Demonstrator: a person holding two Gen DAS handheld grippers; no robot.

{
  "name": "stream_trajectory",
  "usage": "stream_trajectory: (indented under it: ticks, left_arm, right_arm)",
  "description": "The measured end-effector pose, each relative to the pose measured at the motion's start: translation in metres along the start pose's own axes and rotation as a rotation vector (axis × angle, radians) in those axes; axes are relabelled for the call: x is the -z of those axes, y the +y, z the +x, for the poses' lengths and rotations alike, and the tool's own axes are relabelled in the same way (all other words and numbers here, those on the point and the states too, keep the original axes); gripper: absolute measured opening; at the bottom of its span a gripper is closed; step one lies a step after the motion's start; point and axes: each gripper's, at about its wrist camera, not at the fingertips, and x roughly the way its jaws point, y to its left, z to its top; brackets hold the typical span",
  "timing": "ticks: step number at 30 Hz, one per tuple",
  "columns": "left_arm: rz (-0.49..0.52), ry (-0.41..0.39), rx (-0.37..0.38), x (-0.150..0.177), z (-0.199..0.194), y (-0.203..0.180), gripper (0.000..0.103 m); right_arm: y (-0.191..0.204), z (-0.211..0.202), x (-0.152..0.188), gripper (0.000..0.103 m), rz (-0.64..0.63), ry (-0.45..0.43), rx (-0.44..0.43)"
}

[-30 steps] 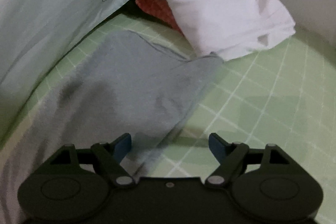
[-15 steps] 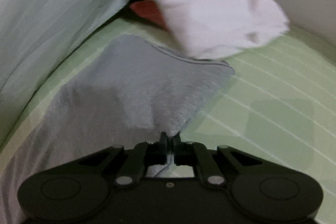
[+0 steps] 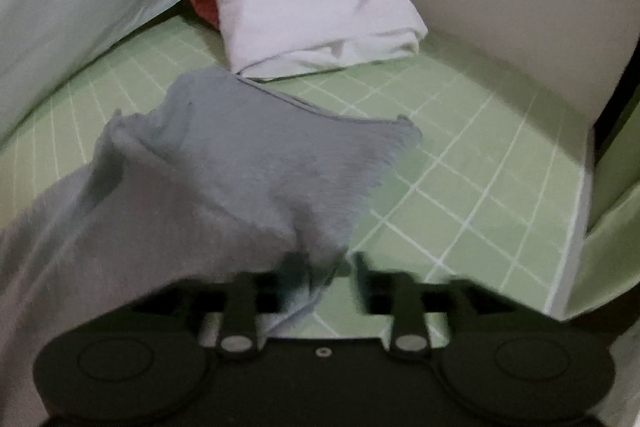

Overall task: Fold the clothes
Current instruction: 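Lay the cuff down and open the left gripper while the right gripper releases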

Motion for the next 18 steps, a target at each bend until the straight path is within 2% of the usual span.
stream_trajectory:
  ticks: [1,2,3,5,8,13,18]
  left_arm:
    - [0.029,-0.024,-0.011,-0.004,-0.003,0.002,0.079]
    - [0.06,-0.048,-0.016,-0.008,-0.005,0.004,0.088]
    - [0.091,-0.071,-0.02,-0.012,-0.007,0.006,0.088]
    - [0.143,-0.084,-0.007,-0.021,-0.006,0.012,0.09]
    - [0.199,-0.08,0.028,-0.036,0.003,0.019,0.091]
    - [0.292,-0.08,0.062,-0.058,0.021,0.033,0.091]
    - [0.406,-0.079,0.156,-0.08,0.035,0.039,0.089]
  right_arm:
    - [0.007,-0.008,0.001,0.093,-0.013,-0.027,0.003]
    - [0.016,-0.017,0.004,0.101,-0.025,-0.059,0.0]
    - [0.027,-0.029,0.008,0.103,-0.041,-0.094,-0.011]
    - [0.047,-0.05,0.023,0.103,-0.089,-0.144,-0.064]
    - [0.077,-0.072,0.047,0.103,-0.128,-0.158,-0.159]
    - [0.128,-0.096,0.092,0.103,-0.15,-0.105,-0.239]
    - [0.169,-0.105,0.129,0.103,-0.199,-0.02,-0.249]
